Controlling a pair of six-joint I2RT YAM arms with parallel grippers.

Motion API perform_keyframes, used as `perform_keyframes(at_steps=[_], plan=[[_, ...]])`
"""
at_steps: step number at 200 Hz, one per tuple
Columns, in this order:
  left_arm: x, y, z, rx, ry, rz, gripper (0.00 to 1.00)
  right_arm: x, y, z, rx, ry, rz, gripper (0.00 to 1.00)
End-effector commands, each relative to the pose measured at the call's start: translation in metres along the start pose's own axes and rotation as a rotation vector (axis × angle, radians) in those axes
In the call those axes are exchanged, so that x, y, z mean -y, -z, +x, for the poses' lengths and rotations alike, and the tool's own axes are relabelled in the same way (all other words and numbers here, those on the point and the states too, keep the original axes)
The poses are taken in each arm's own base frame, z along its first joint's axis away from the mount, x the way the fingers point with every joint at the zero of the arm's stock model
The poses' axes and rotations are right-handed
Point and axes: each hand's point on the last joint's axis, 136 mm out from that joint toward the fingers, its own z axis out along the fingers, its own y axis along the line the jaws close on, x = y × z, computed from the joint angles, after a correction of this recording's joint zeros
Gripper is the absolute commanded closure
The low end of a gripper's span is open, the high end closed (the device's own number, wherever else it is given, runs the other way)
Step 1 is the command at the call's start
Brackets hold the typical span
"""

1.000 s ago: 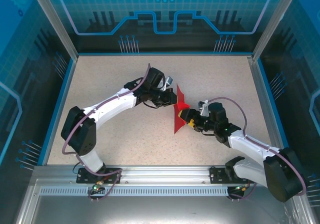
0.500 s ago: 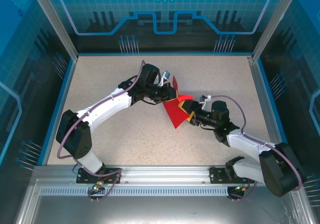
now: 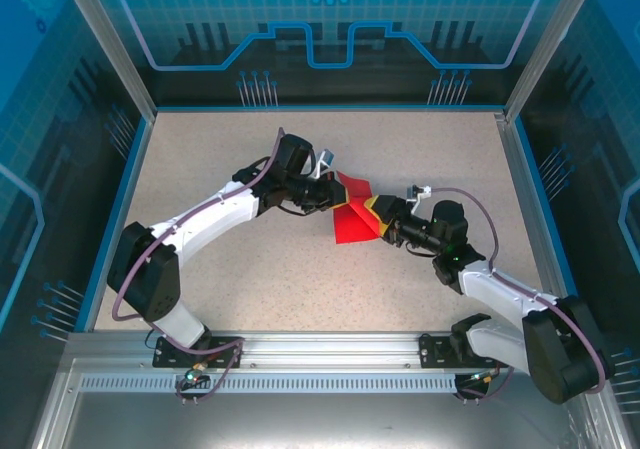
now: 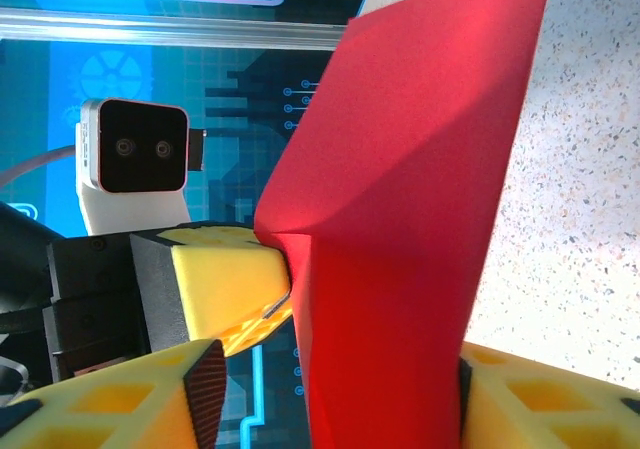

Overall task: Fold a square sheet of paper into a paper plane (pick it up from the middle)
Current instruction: Turn over the paper at the center of the table.

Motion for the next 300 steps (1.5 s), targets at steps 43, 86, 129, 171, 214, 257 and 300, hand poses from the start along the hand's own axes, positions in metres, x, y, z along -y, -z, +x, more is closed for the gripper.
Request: perform_keyframes(at_steps=[43, 86, 129, 171, 214, 257, 300], plan=[[-0.001, 0.009, 0.003, -0.009, -0.004, 0.025, 0.94, -0.005, 0.000, -0.004, -0.009, 0.007, -0.025, 0.58], [-0.007, 0.010, 0.004, -0.006, 0.000, 0.016, 0.92, -0.005, 0.000, -0.004, -0.011, 0.007, -0.023, 0.67], [-0.011, 0.011, 0.007, -0.011, -0.005, 0.004, 0.89, -0.004, -0.001, -0.004, -0.014, 0.009, -0.014, 0.75], [-0.013, 0.009, 0.009, -0.019, -0.002, 0.003, 0.81, -0.002, -0.001, -0.004, -0.022, 0.028, 0.006, 0.83], [-0.016, 0.011, 0.008, -0.019, -0.010, -0.015, 0.67, 0.001, 0.003, -0.001, -0.040, 0.129, 0.097, 0.93], [-0.021, 0.018, 0.005, -0.006, -0.031, -0.053, 0.49, 0.021, 0.019, -0.001, -0.078, 0.314, 0.331, 0.98], [-0.028, 0.026, -0.001, 0.018, -0.033, -0.081, 0.38, 0.041, 0.049, -0.017, -0.114, 0.633, 0.738, 1.00]])
